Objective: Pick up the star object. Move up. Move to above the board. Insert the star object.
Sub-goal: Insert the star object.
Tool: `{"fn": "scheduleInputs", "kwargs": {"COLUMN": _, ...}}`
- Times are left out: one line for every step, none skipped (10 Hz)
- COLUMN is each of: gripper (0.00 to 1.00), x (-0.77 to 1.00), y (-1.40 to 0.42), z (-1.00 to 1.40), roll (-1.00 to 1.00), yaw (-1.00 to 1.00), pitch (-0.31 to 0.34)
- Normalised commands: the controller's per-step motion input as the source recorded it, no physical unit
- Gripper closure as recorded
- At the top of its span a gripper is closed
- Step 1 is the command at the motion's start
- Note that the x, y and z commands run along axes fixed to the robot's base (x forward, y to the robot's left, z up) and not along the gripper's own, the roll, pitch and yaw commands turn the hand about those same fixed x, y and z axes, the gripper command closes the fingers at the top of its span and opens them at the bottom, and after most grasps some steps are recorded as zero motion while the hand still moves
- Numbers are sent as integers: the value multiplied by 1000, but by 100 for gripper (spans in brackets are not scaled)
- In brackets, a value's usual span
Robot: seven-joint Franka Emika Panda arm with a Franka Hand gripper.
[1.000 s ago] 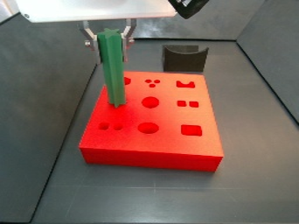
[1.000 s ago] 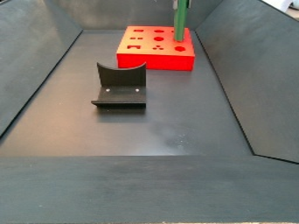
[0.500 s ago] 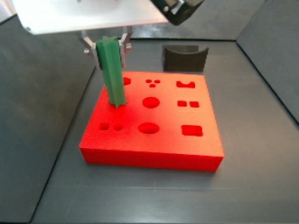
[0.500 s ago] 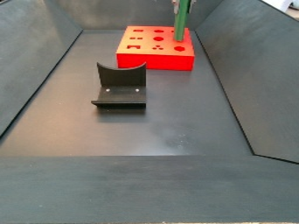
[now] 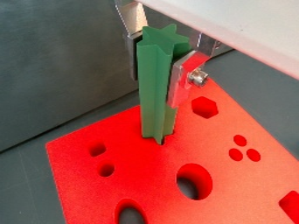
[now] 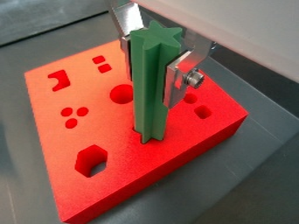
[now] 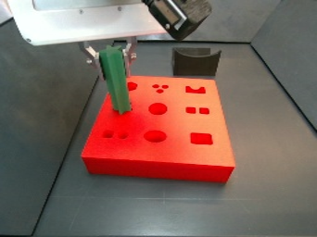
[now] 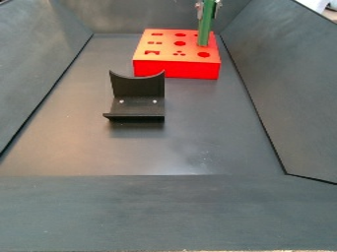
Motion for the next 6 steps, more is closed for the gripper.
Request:
{"fn": "scheduleInputs", "kwargs": {"gripper": 100, "x": 37, "y": 29, "z": -977, "roll": 0, "yaw": -100, "pitch": -123}}
{"fn": "scheduleInputs", "kwargs": {"gripper": 100, "x": 140, "y": 86, "z": -771, "roll": 0, "yaw": -51, "pitch": -194}}
{"fn": "scheduleInputs", "kwargs": {"gripper": 100, "x": 191, "y": 151, "z": -643, "roll": 0, "yaw": 0, "pitch": -241}}
{"fn": "scheduleInputs", "kwargs": {"gripper": 100, "x": 97, "y": 20, "z": -654, "roll": 67, "yaw": -6, "pitch": -246}}
{"fn": "scheduleInputs", "kwargs": {"gripper": 100, "x": 0, "y": -254, "z": -726, "roll": 270, "yaw": 0, "pitch": -149}}
{"fn": "scheduleInputs", "kwargs": {"gripper": 100, "x": -46, "y": -277, "z": -837, "roll": 271, "yaw": 0, "pitch": -93}}
